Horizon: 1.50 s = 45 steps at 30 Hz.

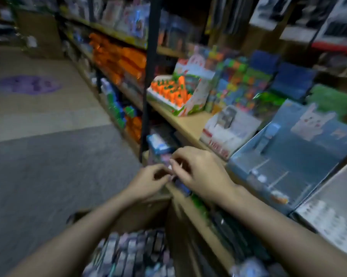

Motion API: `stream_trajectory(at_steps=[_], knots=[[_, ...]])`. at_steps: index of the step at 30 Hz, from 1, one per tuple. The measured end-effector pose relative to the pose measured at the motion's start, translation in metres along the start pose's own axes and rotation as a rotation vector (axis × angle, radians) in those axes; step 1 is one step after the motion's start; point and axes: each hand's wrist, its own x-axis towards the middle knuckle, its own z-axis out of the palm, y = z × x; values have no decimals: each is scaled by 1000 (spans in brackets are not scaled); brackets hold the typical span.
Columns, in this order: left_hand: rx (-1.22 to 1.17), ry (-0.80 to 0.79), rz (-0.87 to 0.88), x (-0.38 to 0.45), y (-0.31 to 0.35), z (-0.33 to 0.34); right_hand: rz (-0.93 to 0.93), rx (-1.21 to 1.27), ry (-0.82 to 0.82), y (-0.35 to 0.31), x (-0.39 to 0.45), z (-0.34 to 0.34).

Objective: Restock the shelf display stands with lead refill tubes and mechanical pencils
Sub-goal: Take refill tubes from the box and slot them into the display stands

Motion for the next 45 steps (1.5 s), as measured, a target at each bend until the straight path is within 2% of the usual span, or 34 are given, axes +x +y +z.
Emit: stream_trajectory(at_steps=[2, 5, 8, 12, 17, 19, 23, 27, 33, 36, 39, 41, 45], knots=[[-3, -28, -231, -41, -35, -12, 35, 20, -262, -22, -19, 43], [1, 97, -584, -107, -87, -10, 236, 188, -538, -32, -58, 114], [-144, 246, -829, -159, -127, 23, 477, 312, -659, -32, -100, 175], [-246, 343, -1018, -193, -156, 70, 645, 308, -758, -23, -141, 229], [-255, 254, -1040, -195, -181, 103, 746, 259, -748, -24, -171, 270], [-153, 222, -1028, -190, -186, 112, 872, 279, -703, -27, -181, 282], [109, 264, -945, -177, -191, 121, 1173, 406, -592, -36, -193, 301], [203, 270, -946, -171, -192, 121, 1219, 384, -509, -40, -195, 310], [92, 306, -974, -186, -196, 123, 1157, 410, -430, -52, -197, 306], [-111, 318, -1039, -200, -195, 122, 1159, 427, -435, -60, -197, 303], [-204, 299, -1061, -211, -192, 119, 1187, 466, -427, -64, -198, 300], [-324, 306, -1063, -215, -189, 114, 1156, 505, -454, -62, -203, 296], [-662, 289, -1090, -216, -175, 105, 1048, 614, -623, -56, -216, 284]])
